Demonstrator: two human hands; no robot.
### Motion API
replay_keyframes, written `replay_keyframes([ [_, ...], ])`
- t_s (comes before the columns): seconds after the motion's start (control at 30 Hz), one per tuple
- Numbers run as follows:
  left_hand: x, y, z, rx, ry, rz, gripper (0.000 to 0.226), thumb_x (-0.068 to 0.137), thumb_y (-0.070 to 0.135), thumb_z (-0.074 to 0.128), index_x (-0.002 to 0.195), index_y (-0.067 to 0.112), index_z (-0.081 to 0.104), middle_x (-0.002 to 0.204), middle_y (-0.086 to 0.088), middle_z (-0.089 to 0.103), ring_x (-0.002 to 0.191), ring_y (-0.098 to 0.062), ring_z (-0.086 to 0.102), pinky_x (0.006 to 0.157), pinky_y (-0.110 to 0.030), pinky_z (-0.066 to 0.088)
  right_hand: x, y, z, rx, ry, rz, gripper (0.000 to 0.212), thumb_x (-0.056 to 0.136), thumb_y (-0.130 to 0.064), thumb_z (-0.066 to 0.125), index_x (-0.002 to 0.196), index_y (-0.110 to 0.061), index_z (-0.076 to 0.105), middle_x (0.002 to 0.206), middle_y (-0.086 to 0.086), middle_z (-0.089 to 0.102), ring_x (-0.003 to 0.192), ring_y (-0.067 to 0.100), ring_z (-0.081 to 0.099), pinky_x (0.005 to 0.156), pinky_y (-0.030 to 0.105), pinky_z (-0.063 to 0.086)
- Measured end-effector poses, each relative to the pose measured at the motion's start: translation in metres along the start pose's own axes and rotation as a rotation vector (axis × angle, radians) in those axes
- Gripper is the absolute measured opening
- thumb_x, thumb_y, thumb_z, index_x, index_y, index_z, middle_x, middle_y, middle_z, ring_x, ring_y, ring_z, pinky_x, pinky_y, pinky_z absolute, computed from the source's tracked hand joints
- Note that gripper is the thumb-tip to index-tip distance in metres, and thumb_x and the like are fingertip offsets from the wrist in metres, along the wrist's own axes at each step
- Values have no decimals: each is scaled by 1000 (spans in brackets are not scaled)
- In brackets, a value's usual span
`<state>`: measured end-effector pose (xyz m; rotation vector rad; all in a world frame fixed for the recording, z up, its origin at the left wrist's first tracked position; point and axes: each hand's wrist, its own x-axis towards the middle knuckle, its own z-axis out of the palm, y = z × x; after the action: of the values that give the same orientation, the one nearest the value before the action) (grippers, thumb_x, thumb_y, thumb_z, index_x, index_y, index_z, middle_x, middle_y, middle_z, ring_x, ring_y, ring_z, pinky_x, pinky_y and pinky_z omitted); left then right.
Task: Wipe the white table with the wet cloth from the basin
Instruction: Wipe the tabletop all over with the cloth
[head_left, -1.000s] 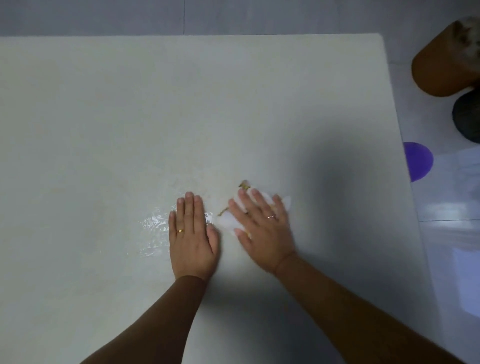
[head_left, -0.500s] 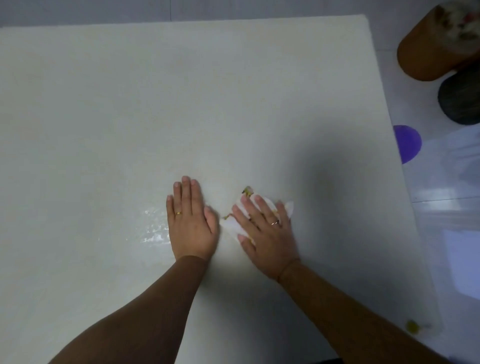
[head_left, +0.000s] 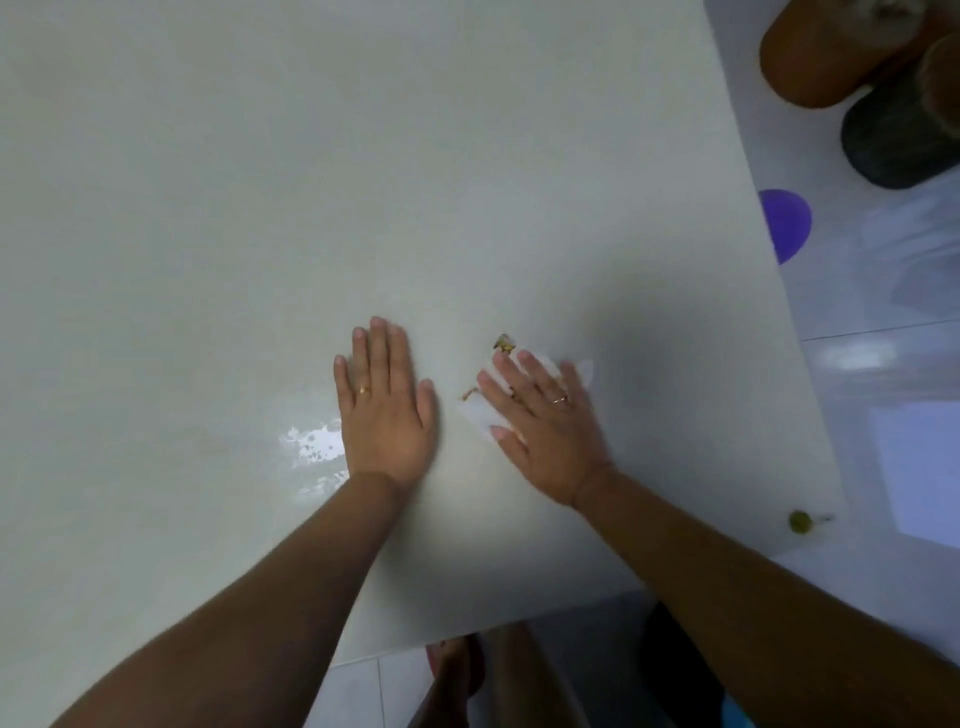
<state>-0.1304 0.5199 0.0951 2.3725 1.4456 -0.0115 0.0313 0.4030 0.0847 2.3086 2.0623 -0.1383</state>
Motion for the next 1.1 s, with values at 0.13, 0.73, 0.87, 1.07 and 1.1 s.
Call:
replay_keyframes([
  [0.13,-94,12,18,-11,-65,110,62,95,35,28,150,7,22,159,-9,16,148,-23,9,120,-43,2,2,53,-5,73,-17,456,55,95,-37,44,147,-24,30,156,4,26,144,27,25,114,55,15],
  [0.73,-120,16,32,93,-96,111,65,91,33,28,150,5,24,158,-12,20,147,-26,14,119,-44,10,-73,-10,3,130,-25,732,60,97,-38,38,151,-23,17,159,7,15,146,32,12,114,60,7],
  [0.87,-121,13,35,107,-72,123,66,90,33,30,150,5,23,158,-13,20,147,-25,15,119,-43,8,-112,-87,11,94,-87,317,62,95,-45,26,152,-25,13,160,6,12,147,29,7,115,59,7],
  [1.07,-121,12,38,100,-54,109,67,92,36,27,152,7,15,160,-8,10,148,-22,7,121,-41,3,-148,36,8,6,-62,120,59,93,-48,36,148,-28,28,157,0,23,145,25,20,113,55,22],
  [1.1,-122,12,38,97,-51,108,67,92,35,27,152,7,15,160,-7,8,148,-21,6,121,-40,3,-152,55,5,32,-69,251,60,93,-47,35,148,-27,27,157,1,22,145,26,20,113,56,21],
])
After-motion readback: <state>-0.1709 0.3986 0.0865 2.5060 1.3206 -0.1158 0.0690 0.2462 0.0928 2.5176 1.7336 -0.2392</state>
